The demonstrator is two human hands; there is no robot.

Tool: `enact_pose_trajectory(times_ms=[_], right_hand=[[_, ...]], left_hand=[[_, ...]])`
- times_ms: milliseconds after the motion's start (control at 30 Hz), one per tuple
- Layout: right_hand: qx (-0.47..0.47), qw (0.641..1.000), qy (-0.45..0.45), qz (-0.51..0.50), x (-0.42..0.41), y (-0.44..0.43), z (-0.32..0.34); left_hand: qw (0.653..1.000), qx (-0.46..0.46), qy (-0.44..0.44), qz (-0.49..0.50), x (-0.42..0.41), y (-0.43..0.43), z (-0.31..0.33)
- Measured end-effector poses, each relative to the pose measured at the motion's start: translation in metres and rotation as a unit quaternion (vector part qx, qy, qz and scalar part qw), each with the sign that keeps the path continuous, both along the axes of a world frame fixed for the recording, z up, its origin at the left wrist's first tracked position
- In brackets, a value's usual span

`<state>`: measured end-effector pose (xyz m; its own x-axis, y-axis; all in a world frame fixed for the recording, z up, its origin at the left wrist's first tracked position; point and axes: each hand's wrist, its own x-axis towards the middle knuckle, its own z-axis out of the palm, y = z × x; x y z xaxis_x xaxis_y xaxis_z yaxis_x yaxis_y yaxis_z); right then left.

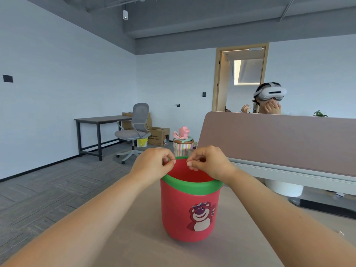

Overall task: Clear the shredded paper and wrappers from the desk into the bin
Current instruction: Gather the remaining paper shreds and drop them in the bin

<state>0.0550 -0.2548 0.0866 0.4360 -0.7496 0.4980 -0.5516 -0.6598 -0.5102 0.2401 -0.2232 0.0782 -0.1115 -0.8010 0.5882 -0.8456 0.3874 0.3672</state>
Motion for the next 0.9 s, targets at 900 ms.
enact_pose_trajectory(times_ms=[900], right_hand=[[0.001, 0.999, 0.032, -0.034, -0.002, 0.010, -0.003]], left_hand=[[0.999, -0.015, -0.043, -0.009, 0.001, 0.026, -0.001]])
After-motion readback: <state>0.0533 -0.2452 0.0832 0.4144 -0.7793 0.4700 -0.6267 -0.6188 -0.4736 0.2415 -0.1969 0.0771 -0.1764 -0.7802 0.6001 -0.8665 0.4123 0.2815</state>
